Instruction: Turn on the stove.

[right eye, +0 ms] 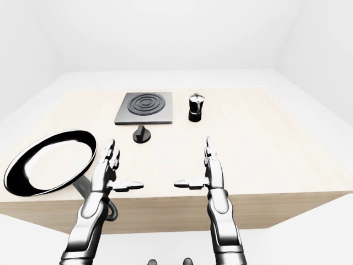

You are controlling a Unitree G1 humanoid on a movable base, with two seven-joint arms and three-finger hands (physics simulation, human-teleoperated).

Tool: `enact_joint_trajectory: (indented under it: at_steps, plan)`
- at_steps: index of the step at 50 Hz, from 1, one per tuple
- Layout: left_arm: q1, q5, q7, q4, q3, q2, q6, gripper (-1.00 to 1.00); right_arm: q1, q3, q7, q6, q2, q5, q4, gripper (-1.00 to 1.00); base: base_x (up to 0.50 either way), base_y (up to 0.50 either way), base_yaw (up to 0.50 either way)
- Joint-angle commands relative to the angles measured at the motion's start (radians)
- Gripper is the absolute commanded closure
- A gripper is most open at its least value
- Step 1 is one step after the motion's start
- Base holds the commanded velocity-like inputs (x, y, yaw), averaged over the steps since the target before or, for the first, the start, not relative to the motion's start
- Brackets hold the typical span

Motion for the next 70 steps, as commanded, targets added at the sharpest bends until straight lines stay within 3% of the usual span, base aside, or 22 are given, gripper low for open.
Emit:
enact_joint_trajectory:
  at_steps: [1, 12, 15, 16, 24, 25, 27, 45, 70]
  plan:
    - [0.004, -0.024, -0.027, -0.006, 0.035, 0.018, 0.018, -1.00, 0.007, -0.020, 0.001, 0.020, -0.016, -0.033, -0.027, -1.00, 0.00, 0.00, 0.00]
    - [-0.001, -0.025, -0.021, -0.012, 0.052, 0.023, 0.027, -1.00, 0.006, -0.018, 0.002, 0.047, -0.012, -0.044, -0.056, -1.00, 0.00, 0.00, 0.00]
    - [-0.010, -0.030, -0.020, -0.007, 0.063, 0.030, 0.035, -1.00, 0.001, -0.017, 0.006, 0.033, -0.013, -0.045, -0.039, -1.00, 0.00, 0.00, 0.00]
    - [-0.016, -0.033, -0.017, -0.018, 0.073, 0.035, 0.052, -1.00, 0.001, -0.021, 0.004, 0.011, -0.013, -0.044, -0.017, -1.00, 0.00, 0.00, 0.00]
    - [-0.017, -0.033, -0.017, -0.019, 0.074, 0.035, 0.053, -1.00, 0.001, -0.021, 0.004, 0.009, -0.013, -0.043, -0.015, -1.00, 0.00, 0.00, 0.00]
    - [-0.019, -0.045, -0.018, -0.042, 0.085, 0.039, 0.070, -1.00, 0.003, -0.022, 0.004, 0.023, -0.013, -0.042, -0.032, -1.00, 0.00, 0.00, 0.00]
    - [-0.014, -0.050, -0.015, -0.081, 0.089, 0.040, 0.078, -1.00, 0.004, -0.025, -0.002, 0.032, -0.013, -0.044, -0.055, -1.00, 0.12, 0.00, 0.00]
    - [-0.018, -0.048, -0.013, -0.067, 0.089, 0.038, 0.078, -1.00, 0.003, -0.027, -0.003, 0.014, -0.014, -0.048, -0.039, -1.00, 0.24, 0.00, 0.00]
    - [-0.014, -0.053, -0.007, -0.078, 0.094, 0.038, 0.078, -1.00, 0.011, -0.025, -0.005, 0.017, -0.014, -0.051, -0.055, -1.00, 0.24, 0.00, 0.00]
